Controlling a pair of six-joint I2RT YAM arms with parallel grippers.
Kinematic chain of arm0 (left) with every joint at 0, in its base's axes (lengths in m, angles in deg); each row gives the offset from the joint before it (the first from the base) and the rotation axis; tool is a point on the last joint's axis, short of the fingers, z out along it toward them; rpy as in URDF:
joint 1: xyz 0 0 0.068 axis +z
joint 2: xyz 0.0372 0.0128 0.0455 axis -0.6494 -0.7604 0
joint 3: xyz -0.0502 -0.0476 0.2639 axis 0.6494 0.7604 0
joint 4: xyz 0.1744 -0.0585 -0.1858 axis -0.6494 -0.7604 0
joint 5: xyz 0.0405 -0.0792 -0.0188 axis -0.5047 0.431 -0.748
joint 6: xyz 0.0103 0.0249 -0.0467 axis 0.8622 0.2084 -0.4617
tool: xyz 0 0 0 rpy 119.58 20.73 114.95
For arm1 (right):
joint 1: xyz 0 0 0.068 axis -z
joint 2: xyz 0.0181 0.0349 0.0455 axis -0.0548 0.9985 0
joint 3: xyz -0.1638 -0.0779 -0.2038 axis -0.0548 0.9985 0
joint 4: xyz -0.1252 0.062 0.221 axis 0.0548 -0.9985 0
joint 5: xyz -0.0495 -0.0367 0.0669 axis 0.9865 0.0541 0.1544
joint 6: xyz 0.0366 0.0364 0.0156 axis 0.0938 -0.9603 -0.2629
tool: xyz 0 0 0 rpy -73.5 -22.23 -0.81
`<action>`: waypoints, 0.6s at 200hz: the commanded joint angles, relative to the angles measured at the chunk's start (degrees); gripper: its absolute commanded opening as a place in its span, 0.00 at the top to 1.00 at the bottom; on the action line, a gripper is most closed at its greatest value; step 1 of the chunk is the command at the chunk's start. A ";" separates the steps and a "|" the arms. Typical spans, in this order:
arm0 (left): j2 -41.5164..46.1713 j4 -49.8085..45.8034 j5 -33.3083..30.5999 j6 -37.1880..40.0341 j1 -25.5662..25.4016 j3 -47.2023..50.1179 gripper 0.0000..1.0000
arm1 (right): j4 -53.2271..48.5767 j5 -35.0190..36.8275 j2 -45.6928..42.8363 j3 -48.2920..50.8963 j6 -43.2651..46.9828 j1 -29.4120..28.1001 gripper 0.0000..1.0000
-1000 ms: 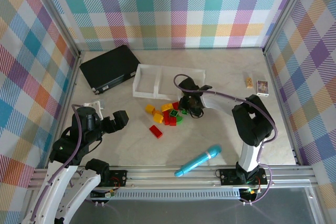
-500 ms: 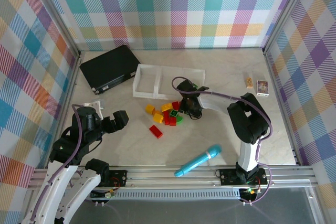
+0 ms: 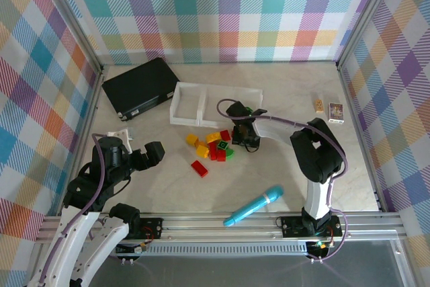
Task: Sort the legos into containers by color
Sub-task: Pick up the lego from the center of the table.
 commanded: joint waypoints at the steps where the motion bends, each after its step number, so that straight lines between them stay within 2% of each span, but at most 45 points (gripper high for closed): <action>1: -0.09 1.17 1.04 -0.22 -0.41 0.24 0.01 | -1.16 -2.44 2.06 -2.69 7.84 -0.06 0.52; 65: -0.09 1.22 0.91 -0.31 -0.42 0.30 0.00 | -4.32 -1.84 4.89 -5.06 11.24 -0.06 0.51; 120: -0.10 1.09 0.82 -0.26 -0.41 0.24 0.01 | -5.36 -0.89 3.70 -4.81 9.64 -0.12 0.62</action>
